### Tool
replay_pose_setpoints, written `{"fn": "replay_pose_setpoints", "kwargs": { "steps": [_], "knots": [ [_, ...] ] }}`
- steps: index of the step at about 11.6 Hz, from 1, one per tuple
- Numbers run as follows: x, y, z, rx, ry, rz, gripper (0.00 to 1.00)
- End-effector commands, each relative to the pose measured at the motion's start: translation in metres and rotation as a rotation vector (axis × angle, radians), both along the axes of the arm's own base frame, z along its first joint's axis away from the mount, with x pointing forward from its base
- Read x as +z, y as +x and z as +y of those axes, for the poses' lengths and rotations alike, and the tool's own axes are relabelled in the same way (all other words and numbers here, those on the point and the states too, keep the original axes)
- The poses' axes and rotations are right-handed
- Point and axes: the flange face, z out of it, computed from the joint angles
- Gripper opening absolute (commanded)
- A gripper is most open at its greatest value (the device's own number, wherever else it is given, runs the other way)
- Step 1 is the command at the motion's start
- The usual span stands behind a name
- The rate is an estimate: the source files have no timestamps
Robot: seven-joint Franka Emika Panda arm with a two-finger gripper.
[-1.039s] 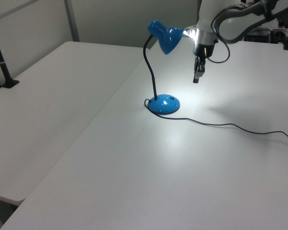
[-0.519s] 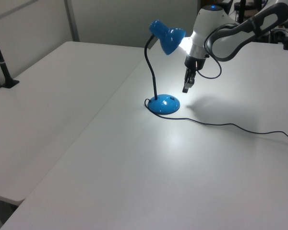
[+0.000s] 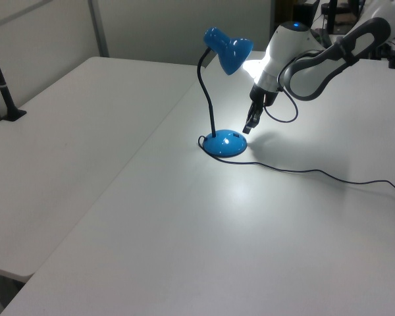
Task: Turn off the lamp
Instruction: 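Lower the gripper and press the switch on the lamp base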
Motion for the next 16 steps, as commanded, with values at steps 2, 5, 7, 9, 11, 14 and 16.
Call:
{"fn": "replay_pose_setpoints", "kwargs": {
  "steps": [2, 5, 7, 9, 11, 14, 16],
  "knots": [
    [-0.003, 0.003, 0.004, -0.042, 0.025, -0.061, 0.00],
    [-0.012, 0.007, 0.009, -0.048, 0.029, -0.054, 0.00],
    [-0.015, 0.012, 0.009, -0.050, 0.032, -0.078, 0.00],
    [-0.020, 0.013, 0.013, -0.046, 0.033, -0.074, 0.00],
    [-0.021, 0.013, 0.014, -0.041, 0.030, -0.073, 0.00],
    [-0.029, 0.012, 0.014, -0.035, 0.024, -0.059, 0.00],
    [-0.035, 0.011, 0.013, -0.034, 0.023, -0.049, 0.00]
  ]
}}
